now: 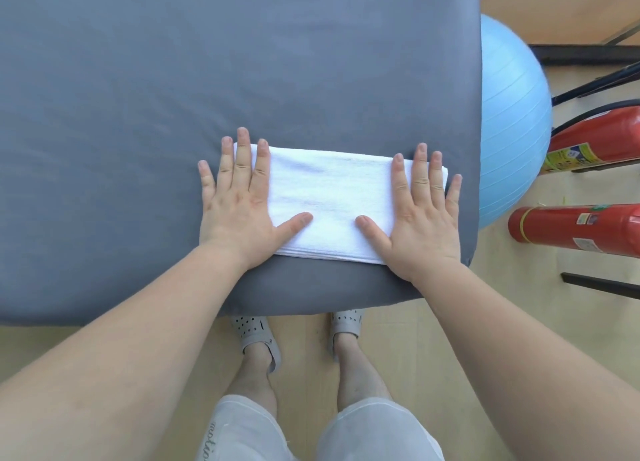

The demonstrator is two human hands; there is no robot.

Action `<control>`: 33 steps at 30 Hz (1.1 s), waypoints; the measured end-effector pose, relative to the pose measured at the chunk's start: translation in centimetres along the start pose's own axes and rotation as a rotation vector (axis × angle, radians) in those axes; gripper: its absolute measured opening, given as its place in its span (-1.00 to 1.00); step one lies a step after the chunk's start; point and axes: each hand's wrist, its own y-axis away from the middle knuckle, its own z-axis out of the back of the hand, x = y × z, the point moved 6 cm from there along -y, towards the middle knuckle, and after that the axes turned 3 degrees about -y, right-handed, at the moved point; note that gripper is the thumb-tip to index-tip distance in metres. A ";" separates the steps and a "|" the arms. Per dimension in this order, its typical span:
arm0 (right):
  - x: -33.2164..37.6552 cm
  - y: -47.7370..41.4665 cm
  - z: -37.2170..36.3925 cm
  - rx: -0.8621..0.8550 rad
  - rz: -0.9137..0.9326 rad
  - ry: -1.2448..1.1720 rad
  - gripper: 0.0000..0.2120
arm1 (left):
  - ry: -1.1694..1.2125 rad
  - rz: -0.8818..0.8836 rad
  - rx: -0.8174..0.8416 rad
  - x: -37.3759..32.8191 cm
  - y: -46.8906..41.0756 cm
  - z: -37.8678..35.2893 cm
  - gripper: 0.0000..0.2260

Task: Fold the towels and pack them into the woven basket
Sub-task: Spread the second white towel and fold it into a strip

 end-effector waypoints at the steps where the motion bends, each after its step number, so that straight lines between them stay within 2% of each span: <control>1: 0.0 0.0 0.1 0.005 0.004 0.008 -0.08 | 0.017 -0.013 -0.011 0.0 0.1 0.1 -0.01; 4: 0.4 0.1 0.9 -0.001 -0.012 0.059 -0.08 | 0.142 -0.029 -0.090 0.5 0.7 0.8 -0.15; 7: 2.4 0.6 2.5 -0.060 -0.028 0.042 -0.13 | 0.343 0.148 -0.186 2.2 1.7 2.1 -0.23; 10: 7.1 1.0 3.1 -0.104 0.064 -0.044 -0.13 | 0.416 0.295 -0.256 3.7 2.3 3.1 -0.39; 13: 10.5 0.5 1.7 -0.078 0.089 -0.050 -0.11 | 0.504 0.318 -0.242 4.3 2.1 3.3 -0.67; 16: 11.0 -0.2 -0.3 -0.019 0.046 -0.038 -0.10 | 0.651 0.297 -0.197 4.4 1.5 3.2 -0.82; 20: 11.0 -0.4 -1.0 -0.029 0.036 -0.046 -0.09 | 0.780 0.400 -0.148 4.9 0.7 3.3 -0.83; 24: 11.1 -0.3 -1.0 -0.021 0.028 -0.050 -0.10 | 1.025 0.525 0.000 4.8 0.6 2.9 -0.78; 28: 11.1 -0.2 -1.0 -0.015 0.024 -0.058 -0.09 | 1.166 0.522 0.100 4.5 0.7 2.9 -0.78; 33: 11.0 -0.2 -0.6 -0.008 0.039 -0.105 -0.09 | 1.112 0.439 0.041 4.4 0.8 3.8 -0.81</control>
